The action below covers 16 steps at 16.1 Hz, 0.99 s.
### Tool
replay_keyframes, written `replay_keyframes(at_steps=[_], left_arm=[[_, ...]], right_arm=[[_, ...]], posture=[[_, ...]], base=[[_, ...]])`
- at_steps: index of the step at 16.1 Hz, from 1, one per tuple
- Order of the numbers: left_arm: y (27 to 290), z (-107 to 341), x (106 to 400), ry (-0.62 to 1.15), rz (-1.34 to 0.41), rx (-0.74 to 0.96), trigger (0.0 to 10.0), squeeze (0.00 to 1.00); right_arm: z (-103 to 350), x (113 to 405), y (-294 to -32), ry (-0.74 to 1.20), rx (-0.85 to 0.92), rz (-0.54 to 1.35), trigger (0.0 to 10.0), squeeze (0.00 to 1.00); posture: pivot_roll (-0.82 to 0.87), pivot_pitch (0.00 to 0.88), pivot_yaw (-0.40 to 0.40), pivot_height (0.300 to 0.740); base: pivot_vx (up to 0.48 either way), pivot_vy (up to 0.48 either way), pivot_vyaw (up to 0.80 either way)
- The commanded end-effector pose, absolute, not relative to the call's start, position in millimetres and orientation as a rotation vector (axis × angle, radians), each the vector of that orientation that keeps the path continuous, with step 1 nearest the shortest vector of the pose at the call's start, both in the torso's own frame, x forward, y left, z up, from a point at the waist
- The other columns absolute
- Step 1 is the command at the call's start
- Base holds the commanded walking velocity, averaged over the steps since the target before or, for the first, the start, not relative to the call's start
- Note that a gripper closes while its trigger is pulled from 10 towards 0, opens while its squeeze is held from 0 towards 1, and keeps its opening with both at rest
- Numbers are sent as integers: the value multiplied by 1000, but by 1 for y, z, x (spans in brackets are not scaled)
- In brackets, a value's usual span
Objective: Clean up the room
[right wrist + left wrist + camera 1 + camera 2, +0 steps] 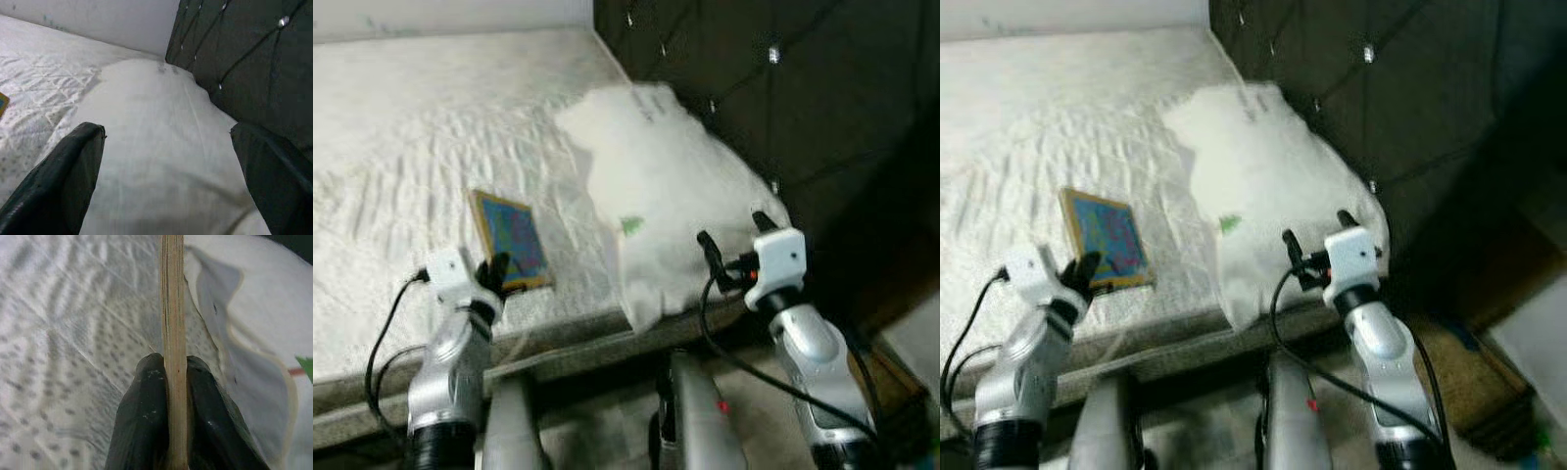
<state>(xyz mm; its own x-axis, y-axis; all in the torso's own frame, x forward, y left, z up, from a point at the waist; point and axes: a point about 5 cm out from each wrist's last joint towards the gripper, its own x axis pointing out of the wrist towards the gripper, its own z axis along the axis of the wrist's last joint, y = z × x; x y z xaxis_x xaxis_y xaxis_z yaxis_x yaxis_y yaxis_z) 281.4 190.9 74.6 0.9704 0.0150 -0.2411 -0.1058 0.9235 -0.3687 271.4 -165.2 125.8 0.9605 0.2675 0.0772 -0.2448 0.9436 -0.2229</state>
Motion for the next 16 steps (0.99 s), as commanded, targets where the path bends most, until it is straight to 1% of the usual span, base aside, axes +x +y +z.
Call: replay_keyframes(at_steps=[1,4,5,8,9,12,14,16], left_arm=[[181,82,285,237,0,-416,10000,0],[171,79,281,319,-58,-492,10000,0],[158,80,282,399,-108,-581,10000,0],[143,78,281,488,-156,-664,10000,0],[143,71,280,544,-140,-681,10000,0],[149,67,281,583,-119,-657,10000,0],[152,66,286,592,-97,-656,10000,0],[157,62,297,605,-85,-642,10000,0]], right_arm=[[129,273,-167,-118,-212,262,10000,0],[129,274,-168,-114,-216,255,10000,0],[128,272,-169,-112,-218,254,10000,0],[130,270,-171,-110,-223,253,10000,0],[133,266,-174,-106,-225,255,10000,0],[130,248,-188,-62,-252,244,10000,0],[127,242,-194,-38,-266,245,10000,0],[133,242,-196,-40,-273,241,10000,0]], posture=[[-93,59,-20,533],[-91,59,-20,533],[-90,59,-23,533],[-103,63,-27,533],[-111,66,-31,533],[-115,76,-60,533],[-124,81,-79,533],[-148,80,-89,533]], base=[[0,0,0],[0,0,0],[0,0,0],[0,0,0],[0,0,0],[0,0,0],[0,0,0],[0,0,0]])
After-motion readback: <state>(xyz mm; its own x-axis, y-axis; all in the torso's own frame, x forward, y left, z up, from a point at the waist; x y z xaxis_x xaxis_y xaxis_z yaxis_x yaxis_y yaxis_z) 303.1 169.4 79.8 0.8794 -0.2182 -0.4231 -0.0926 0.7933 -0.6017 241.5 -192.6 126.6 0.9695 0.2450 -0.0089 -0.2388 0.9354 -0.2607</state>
